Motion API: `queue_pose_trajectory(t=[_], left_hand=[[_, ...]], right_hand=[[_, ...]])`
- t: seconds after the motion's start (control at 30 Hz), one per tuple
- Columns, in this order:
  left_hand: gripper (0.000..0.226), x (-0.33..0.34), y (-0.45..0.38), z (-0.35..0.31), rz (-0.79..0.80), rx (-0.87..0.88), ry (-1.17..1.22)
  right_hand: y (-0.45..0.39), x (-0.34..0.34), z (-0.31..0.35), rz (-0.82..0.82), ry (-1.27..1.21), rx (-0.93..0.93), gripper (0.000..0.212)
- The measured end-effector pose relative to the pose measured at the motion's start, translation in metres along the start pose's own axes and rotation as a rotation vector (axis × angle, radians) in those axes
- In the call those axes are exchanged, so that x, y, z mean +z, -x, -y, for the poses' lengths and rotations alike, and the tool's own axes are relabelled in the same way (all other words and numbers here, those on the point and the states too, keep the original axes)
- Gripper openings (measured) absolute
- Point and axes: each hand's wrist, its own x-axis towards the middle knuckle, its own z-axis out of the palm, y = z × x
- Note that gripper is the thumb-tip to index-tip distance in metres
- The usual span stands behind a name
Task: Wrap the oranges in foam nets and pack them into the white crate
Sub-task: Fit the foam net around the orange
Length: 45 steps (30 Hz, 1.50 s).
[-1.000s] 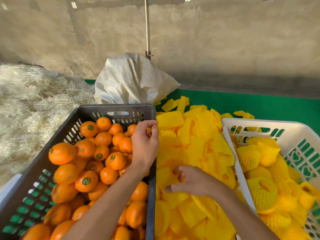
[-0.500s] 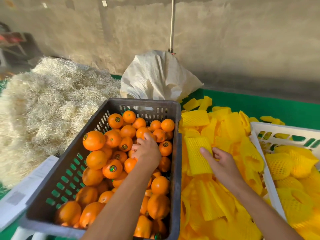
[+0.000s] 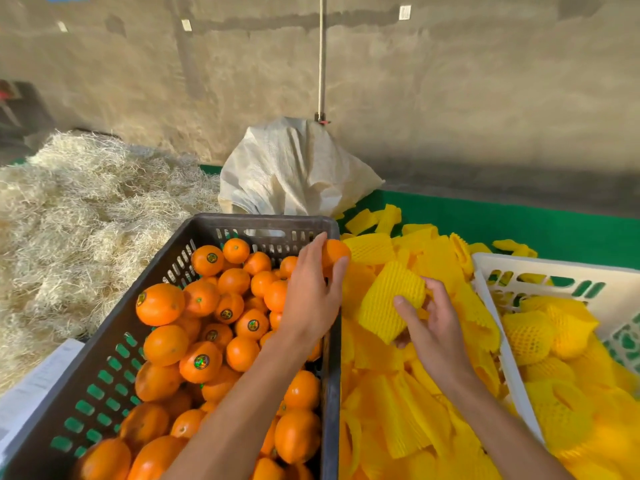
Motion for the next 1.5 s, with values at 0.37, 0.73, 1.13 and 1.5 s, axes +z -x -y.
queue_pose_trajectory(t=[0.37, 0.73, 1.13, 1.5], left_hand=[[0.075, 0.026, 0.009, -0.019, 0.297, -0.550, 1.067], [0.066, 0.036, 0.016, -0.026, 0.611, -0.512, 0.981], [0.060, 0.036, 0.021, -0.025, 0.663, -0.443, 0.813], [0.042, 0.045, 0.025, -0.038, 0.198, -0.323, 0.383]], right_hand=[[-0.007, -0.017, 0.009, -0.247, 0.194, -0.060, 0.006], [-0.007, -0.008, -0.007, -0.226, 0.636, -0.211, 0.074], [-0.004, -0.021, 0.009, 0.070, 0.198, -0.134, 0.066], [0.005, -0.016, 0.021, -0.188, 0.420, -0.504, 0.036]])
